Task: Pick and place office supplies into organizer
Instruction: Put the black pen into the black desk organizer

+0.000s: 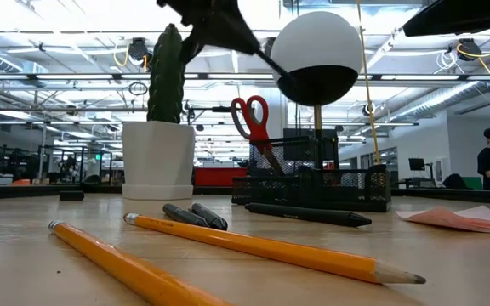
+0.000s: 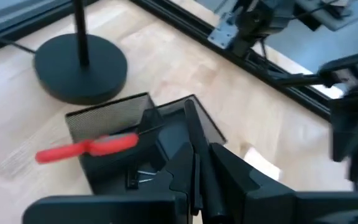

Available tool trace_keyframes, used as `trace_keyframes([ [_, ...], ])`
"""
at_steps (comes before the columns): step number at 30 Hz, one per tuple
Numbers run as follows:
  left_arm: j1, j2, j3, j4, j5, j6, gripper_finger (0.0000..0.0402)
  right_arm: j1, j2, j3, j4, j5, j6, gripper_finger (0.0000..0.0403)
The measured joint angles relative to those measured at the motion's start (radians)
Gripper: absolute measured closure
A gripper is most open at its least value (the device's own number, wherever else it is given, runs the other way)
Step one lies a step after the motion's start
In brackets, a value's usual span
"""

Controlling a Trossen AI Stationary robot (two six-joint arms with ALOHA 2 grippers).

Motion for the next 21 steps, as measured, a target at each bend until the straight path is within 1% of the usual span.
trace_keyframes([
  [5, 0.050, 0.014, 0.063, -0.090, 0.071, 0.006, 0.0361, 0.000, 0.000, 0.000, 0.000, 0.001, 0.001, 0.0257],
  [9, 0.078, 0.032, 0.071, -0.125, 0.097, -0.006, 0.0361, 0.000, 0.000, 0.000, 0.002, 0.002, 0.003, 0.0257],
  [13, 0.095, 0.068, 0.072, -0.109, 0.104, -0.021, 0.0361, -0.001, 0.000, 0.000, 0.004, 0.003, 0.003, 0.0257],
  [21, 0.122, 0.132, 0.071, -0.080, 0.157, -0.006, 0.0361, -0.004, 0.000, 0.000, 0.015, 0.003, 0.004, 0.0258],
])
